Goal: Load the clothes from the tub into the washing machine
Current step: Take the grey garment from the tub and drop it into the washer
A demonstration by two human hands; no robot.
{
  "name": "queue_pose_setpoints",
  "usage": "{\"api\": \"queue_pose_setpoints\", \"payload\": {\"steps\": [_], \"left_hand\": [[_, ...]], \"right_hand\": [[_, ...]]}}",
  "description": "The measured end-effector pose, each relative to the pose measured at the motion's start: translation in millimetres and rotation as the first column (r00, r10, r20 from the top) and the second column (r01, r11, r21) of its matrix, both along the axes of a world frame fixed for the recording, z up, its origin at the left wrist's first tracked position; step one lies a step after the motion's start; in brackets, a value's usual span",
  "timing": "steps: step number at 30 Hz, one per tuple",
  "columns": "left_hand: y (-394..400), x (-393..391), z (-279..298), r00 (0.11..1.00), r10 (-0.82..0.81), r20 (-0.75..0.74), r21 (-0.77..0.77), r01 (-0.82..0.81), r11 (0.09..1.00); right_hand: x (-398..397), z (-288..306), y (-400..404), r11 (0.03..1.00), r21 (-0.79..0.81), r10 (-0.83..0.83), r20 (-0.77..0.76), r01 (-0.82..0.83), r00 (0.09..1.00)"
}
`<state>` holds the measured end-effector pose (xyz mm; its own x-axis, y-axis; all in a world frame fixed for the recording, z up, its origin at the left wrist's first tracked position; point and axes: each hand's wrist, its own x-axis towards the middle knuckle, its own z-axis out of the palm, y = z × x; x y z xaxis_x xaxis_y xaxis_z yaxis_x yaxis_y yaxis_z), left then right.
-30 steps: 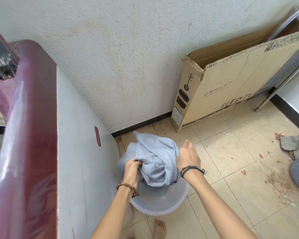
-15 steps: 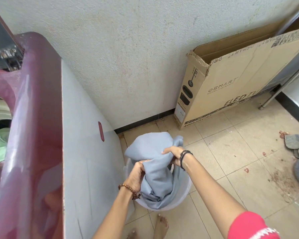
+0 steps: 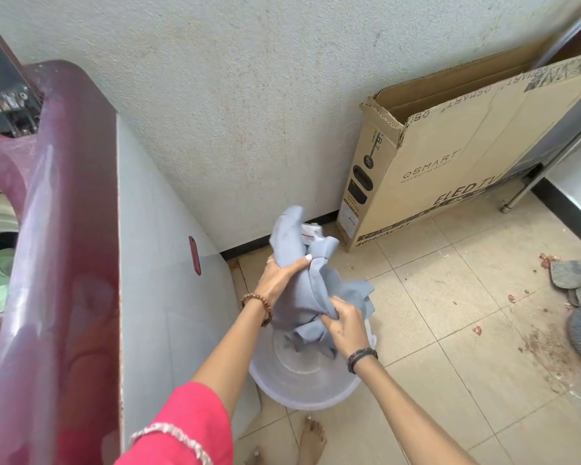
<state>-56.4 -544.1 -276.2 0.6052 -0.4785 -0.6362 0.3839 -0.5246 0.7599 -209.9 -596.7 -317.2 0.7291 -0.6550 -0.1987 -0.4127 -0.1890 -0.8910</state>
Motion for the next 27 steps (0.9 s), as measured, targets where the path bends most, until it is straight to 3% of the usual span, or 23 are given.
{"api": "queue_pose_setpoints", "payload": {"steps": [2, 4, 7, 10, 12, 14, 16, 19, 21, 24, 25, 27], "left_hand": [[1, 6, -5, 0.994, 0.059, -0.087, 0.031, -0.057, 0.998], [8, 13, -13, 0.995, 0.07, -0.067, 0.054, -0.067, 0.996], [18, 14, -23, 0.971, 0.23, -0.071, 0.023, -0.229, 0.973], [30, 5, -23, 0.864, 0.427, -0.266, 0.002, -0.442, 0.897], [38, 0, -23, 0.725, 0.513, -0.46, 0.001, -0.577, 0.817], [45, -1, -27, 0.642, 0.566, -0.518, -0.009, -0.665, 0.746], [48, 0, -27, 0.615, 0.599, -0.513, -0.04, -0.715, 0.698], [47, 10, -25, 0.618, 0.62, -0.484, -0.079, -0.736, 0.672], [46, 20, -25, 0.698, 0.59, -0.405, -0.125, -0.682, 0.721], [46, 35, -29, 0.92, 0.361, -0.149, -0.228, -0.388, 0.893], [46, 37, -26, 0.967, 0.249, -0.058, -0.219, -0.256, 0.941], [46, 39, -28, 0.988, 0.149, 0.034, -0.15, -0.142, 0.978]], "right_hand": [[0, 2, 6, 0.994, -0.098, 0.058, 0.04, -0.054, 0.998], [0, 1, 8, 0.981, -0.151, 0.126, 0.017, -0.122, 0.992], [-1, -3, 8, 0.99, -0.012, 0.138, -0.024, -0.138, 0.99], [0, -8, 5, 0.955, 0.295, 0.018, -0.089, 0.01, 0.996], [5, -15, 3, 0.882, 0.438, -0.095, -0.194, 0.173, 0.976], [10, -22, 1, 0.795, 0.515, -0.214, -0.256, 0.32, 0.943], [14, -22, -1, 0.733, 0.522, -0.34, -0.275, 0.436, 0.9], [13, -19, -10, 0.632, 0.547, -0.51, -0.241, 0.55, 0.826], [10, -14, -13, 0.601, 0.551, -0.569, -0.214, 0.579, 0.794], [8, -6, -16, 0.655, 0.519, -0.526, -0.207, 0.548, 0.825], [8, -3, -19, 0.66, 0.516, -0.516, -0.216, 0.546, 0.829], [8, 1, -22, 0.615, 0.548, -0.531, -0.243, 0.567, 0.812]]}}
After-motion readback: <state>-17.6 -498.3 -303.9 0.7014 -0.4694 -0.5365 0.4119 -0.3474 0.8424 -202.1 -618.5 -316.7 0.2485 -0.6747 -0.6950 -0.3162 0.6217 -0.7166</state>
